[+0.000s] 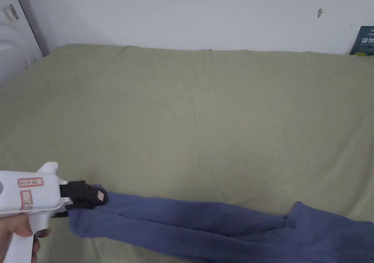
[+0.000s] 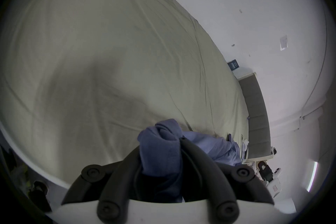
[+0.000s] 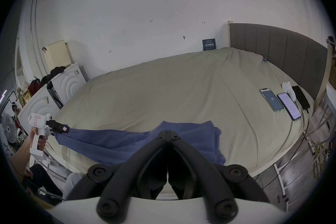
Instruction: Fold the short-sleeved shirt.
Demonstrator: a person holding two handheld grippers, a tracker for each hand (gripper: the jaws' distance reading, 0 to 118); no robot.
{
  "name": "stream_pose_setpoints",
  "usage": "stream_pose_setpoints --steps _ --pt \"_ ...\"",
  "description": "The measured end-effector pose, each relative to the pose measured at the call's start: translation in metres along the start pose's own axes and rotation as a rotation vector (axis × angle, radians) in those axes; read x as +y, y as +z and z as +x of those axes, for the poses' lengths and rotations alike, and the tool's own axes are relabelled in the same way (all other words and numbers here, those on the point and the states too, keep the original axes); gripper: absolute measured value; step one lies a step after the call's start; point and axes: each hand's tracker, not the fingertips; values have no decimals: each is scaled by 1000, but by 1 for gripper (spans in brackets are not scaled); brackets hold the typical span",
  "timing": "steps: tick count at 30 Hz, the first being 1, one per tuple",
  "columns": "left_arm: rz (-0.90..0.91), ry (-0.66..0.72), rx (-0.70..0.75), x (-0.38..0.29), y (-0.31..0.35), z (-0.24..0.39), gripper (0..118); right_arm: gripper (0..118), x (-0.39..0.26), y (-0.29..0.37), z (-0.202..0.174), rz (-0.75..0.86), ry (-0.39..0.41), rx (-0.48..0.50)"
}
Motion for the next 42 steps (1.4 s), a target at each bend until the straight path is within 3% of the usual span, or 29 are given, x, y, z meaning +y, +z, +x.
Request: stream_pose_setpoints --steps 8,11,22,23,24,25,26,27,30,34,37,38,39,40,42 --pt "27 -165 129 -28 -9 104 8 0 -6 10 10 -8 -18 8" --pt "30 -305 239 -53 -26 157 8 0 -8 15 18 -5 -22 1" --pt "-47 -465 317 -134 -170 245 9 0 -21 27 46 -19 -63 -13" --pt "-58 -500 343 -145 -181 251 19 0 -22 26 48 -25 -66 -12" --pt "-64 -523 365 -153 -192 254 49 0 -22 26 49 -28 -69 -17" --pt "-72 -569 365 -162 -204 255 97 0 -23 25 50 -32 -72 -19" --pt "-90 -585 359 -167 -216 254 117 0 -22 26 52 -36 -75 -13" --pt "-129 -581 354 -166 -234 246 111 0 -22 27 52 -36 -77 -13" --pt "-92 -589 338 -177 -235 238 112 0 -19 30 50 -32 -71 -8" --pt "-67 -524 188 -141 -156 248 109 0 -16 25 46 -32 -59 5" --pt "-38 -538 188 -132 -100 239 100 0 -16 21 39 -38 -51 25" --pt "-18 -543 177 -127 -89 231 73 0 -16 20 37 -40 -49 31" --pt "-29 -553 188 -115 -96 219 28 0 -16 19 35 -45 -42 39" --pt "-46 -552 189 -107 -97 208 0 0 -17 17 33 -50 -34 45" --pt "-53 -502 196 -96 -115 193 0 0 -18 15 30 -56 -29 49"
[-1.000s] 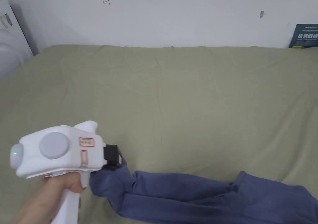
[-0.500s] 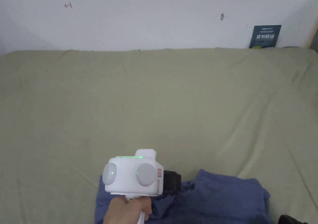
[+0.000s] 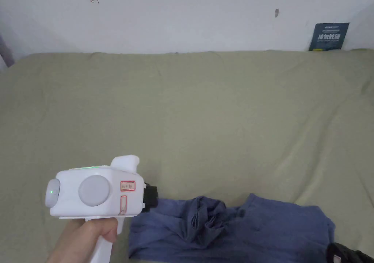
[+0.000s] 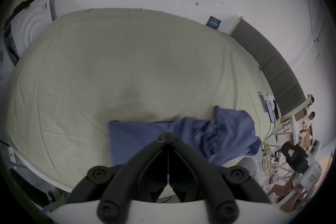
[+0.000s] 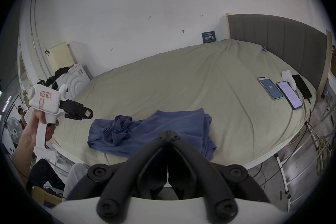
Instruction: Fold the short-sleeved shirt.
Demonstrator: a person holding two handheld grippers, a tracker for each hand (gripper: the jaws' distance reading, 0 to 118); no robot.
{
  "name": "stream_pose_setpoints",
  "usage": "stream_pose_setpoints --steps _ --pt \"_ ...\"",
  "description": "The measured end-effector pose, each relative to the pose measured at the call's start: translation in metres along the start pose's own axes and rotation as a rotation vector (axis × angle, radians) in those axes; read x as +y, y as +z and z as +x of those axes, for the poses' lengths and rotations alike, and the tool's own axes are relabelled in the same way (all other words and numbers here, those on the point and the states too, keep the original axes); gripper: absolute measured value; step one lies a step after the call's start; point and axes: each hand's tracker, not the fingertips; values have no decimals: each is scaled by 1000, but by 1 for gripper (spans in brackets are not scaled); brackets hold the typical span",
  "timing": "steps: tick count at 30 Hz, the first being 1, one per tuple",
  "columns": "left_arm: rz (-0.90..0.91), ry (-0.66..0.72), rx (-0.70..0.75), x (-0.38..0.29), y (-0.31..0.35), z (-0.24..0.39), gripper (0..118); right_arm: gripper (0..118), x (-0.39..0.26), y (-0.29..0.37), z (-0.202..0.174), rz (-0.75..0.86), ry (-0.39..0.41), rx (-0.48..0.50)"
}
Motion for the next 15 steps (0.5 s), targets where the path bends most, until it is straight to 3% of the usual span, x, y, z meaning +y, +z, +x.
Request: stream_pose_setpoints --steps 2,6,10,15 --pt "-35 72 -29 -6 -9 -18 0 0 -1 -2 -2 -10 0 9" --pt "-88 64 -72 -16 -44 -8 0 0 -3 -3 -2 -22 -10 15" --pt "-138 67 -330 -38 -72 48 0 0 -4 -4 0 -36 -4 -7" --pt "-164 -22 -265 -60 -112 82 0 0 -6 -4 5 -58 -14 -27"
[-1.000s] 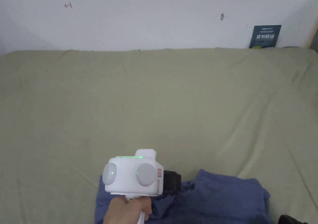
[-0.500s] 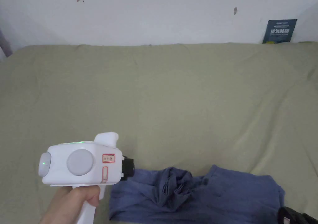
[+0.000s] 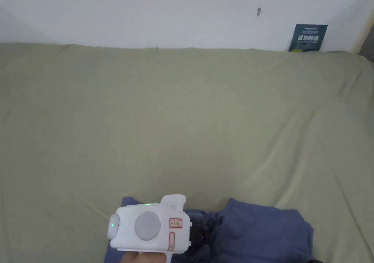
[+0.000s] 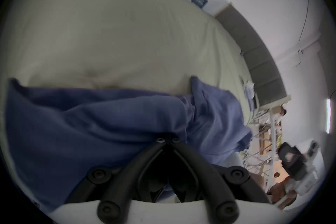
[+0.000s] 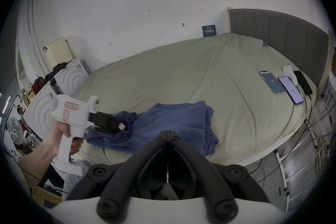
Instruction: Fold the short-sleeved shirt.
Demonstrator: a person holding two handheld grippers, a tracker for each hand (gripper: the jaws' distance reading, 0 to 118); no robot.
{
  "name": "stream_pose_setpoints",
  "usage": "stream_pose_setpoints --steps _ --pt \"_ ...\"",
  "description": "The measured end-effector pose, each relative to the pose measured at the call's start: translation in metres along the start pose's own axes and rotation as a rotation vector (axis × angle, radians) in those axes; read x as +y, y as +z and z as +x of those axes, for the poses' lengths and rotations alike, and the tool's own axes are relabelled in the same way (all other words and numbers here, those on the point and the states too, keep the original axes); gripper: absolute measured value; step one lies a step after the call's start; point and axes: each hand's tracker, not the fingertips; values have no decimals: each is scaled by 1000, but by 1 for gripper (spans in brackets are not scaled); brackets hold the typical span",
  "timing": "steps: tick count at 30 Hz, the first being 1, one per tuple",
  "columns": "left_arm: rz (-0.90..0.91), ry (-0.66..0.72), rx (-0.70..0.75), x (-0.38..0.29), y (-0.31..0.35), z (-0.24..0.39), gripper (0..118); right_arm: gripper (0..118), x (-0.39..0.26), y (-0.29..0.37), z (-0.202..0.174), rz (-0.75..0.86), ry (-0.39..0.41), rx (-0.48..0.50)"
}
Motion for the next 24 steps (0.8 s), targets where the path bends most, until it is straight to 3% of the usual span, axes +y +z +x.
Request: stream_pose_setpoints --steps 5,9,13,16,19,20,21,22,23,24 --pt "-10 -15 -28 12 41 -9 0 0 -1 -6 0 -16 -3 3" --pt "94 -8 -49 19 114 -33 0 0 0 -10 -7 -13 1 22" --pt "177 90 71 11 172 -89 0 0 4 -13 -19 -3 32 36" --pt "175 171 138 3 182 -128 0 0 6 -14 -28 8 46 43" --pt "149 190 19 1 169 -151 0 0 8 -15 -35 7 59 40" --pt "144 192 -24 0 164 -156 9 0 9 -14 -37 7 61 40" --pt "129 201 -81 0 157 -161 39 0 9 -14 -39 8 63 39" --pt "103 203 -149 -1 149 -161 89 0 9 -13 -40 5 64 38" --pt "69 219 -184 -2 137 -159 118 0 9 -13 -41 3 66 37" --pt "136 282 -235 -6 133 -162 115 0 9 -13 -42 0 71 32"
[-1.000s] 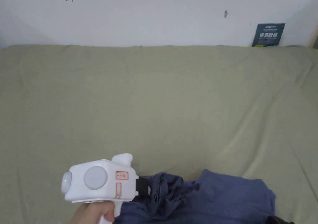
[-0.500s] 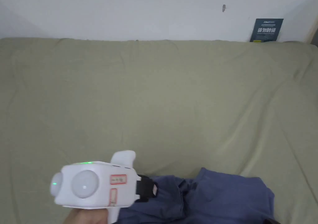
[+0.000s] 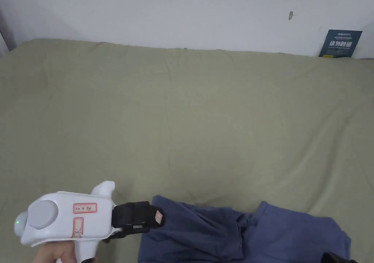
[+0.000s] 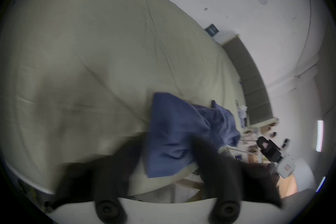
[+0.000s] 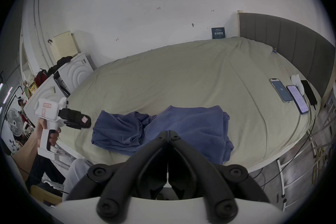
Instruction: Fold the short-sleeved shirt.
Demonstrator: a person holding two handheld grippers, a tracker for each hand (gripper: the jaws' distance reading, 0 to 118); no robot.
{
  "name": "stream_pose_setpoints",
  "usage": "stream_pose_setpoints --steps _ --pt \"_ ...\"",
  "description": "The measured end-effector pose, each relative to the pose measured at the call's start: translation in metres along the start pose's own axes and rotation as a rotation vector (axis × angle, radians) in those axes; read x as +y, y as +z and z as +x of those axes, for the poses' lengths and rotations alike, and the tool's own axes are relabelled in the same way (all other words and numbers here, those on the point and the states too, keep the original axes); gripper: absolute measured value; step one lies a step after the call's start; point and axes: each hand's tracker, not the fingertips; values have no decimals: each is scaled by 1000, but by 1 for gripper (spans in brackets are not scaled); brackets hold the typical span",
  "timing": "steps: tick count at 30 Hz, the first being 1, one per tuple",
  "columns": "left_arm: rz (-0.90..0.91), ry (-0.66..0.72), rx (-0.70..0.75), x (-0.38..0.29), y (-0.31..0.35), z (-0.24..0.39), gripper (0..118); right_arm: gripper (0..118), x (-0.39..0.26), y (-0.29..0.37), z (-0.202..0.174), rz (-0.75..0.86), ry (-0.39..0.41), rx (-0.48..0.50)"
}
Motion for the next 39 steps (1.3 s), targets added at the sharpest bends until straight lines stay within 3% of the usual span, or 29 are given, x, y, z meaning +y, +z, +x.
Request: stream_pose_setpoints --steps 1,4,9,10,11,12,13,14,15,16,20,26,33,35,36,39 --pt "-60 -3 -65 6 -10 -1 114 0 0 0 -1 -3 6 -5" --pt "-103 29 -4 13 -31 -2 114 0 -2 -1 1 -12 5 -13" --pt "-83 12 -145 30 -58 -15 113 0 -4 -5 2 -29 1 -34" --pt "-118 21 -171 30 -66 -23 108 0 -3 -6 3 -32 -2 -35" --pt "-137 2 -188 30 -71 -23 81 0 -3 -6 3 -33 -2 -35" --pt "-142 -23 -175 29 -75 -20 81 0 -3 -6 3 -31 -1 -40" --pt "-159 2 -146 27 -76 -19 67 0 -2 -5 3 -30 0 -42" --pt "-178 7 -66 16 -82 -12 29 0 -2 -3 2 -26 -1 -41" --pt "-164 5 -50 11 -83 -15 12 0 -2 -2 3 -21 -3 -37" --pt "-161 20 -107 10 -80 -18 12 0 -2 -1 3 -21 -4 -37" --pt "-44 -45 -11 6 -50 -4 12 0 -1 5 5 -13 7 -37" --pt "7 29 46 0 15 -17 11 0 0 8 5 14 -7 -12" --pt "142 145 314 -6 128 1 11 0 2 4 -1 19 5 40" --pt "147 76 421 -6 142 23 11 0 2 4 -2 21 4 55" --pt "131 82 439 14 128 11 11 0 2 4 -2 22 3 58" --pt "96 9 478 14 106 58 11 0 -1 9 0 28 -4 68"
